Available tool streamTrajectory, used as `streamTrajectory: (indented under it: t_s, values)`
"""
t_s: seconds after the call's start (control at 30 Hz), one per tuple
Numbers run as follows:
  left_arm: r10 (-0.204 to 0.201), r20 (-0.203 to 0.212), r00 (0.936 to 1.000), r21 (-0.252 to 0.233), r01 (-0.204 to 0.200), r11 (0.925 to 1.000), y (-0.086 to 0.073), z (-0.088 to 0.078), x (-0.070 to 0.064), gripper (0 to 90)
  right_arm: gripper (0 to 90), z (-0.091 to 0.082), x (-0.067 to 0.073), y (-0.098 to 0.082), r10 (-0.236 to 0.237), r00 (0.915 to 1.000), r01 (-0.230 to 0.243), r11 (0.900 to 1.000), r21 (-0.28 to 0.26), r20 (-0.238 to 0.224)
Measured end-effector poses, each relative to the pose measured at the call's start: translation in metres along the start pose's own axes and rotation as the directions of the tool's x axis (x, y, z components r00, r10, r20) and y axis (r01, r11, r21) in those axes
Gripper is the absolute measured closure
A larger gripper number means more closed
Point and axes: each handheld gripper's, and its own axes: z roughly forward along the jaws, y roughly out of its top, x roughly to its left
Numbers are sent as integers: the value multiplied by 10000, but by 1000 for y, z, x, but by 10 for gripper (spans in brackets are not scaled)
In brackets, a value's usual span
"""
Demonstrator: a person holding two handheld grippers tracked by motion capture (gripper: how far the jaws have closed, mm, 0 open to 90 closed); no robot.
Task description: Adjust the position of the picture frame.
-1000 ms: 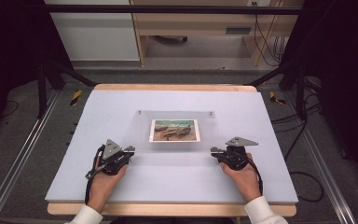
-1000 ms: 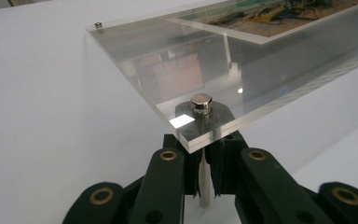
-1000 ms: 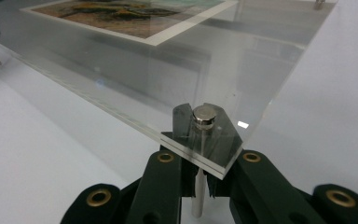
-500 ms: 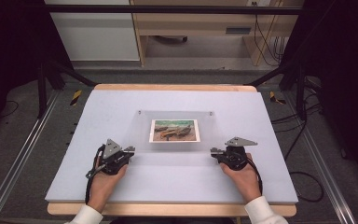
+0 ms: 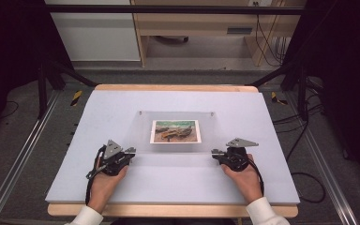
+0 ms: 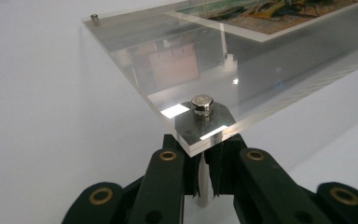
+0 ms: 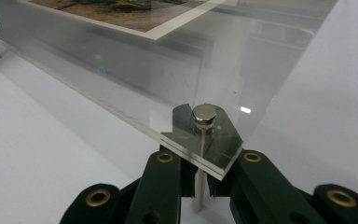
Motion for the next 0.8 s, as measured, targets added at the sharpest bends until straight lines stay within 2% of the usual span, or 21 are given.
streamTrajectory:
  t_s: [0.47, 0.57, 0.6, 0.63, 0.67, 0.7, 0.73, 0.77, 0.8]
  values:
    - [21, -47, 10000, 24, -21, 10000, 0, 0, 0, 812, 835, 0, 0, 0, 103, 9999, -103, 9999, 84, -50]
    - [-31, -153, 9999, 19, 31, 10000, 0, 0, 0, 711, 762, 0, 0, 0, 237, 9996, -236, 9997, 26, -150]
    - [-96, -217, 9997, -65, 95, 9999, 0, -1, 0, 711, 762, 0, 0, 0, 237, 9996, -236, 9997, 26, -150]
    - [-223, -276, 9994, -78, 221, 9997, 1, -2, 1, 624, 677, -2, 0, -1, 146, 9999, -146, 9999, 32, 2]
    - [-454, -310, 9985, -54, 453, 9990, 1, -5, 2, 576, 633, -2, 0, -1, 163, 9998, -164, 9998, 88, 71]
    - [-454, -310, 9985, -54, 453, 9990, 1, -5, 2, 536, 633, -2, 0, -1, 163, 9998, -164, 9998, 88, 71]
    - [-592, -298, 9978, -30, 591, 9982, 1, -8, 3, 536, 593, -4, -1, -2, 134, 9998, -137, 9998, 176, 134]
    - [-689, -279, 9972, 8, 690, 9976, 1, -9, 3, 453, 515, -6, 0, -5, 137, 9998, -140, 9994, 313, 113]
    - [-809, -234, 9964, -53, 808, 9967, 1, -13, 4, 430, 480, -7, 1, -6, 110, 9999, -112, 9992, 378, 68]
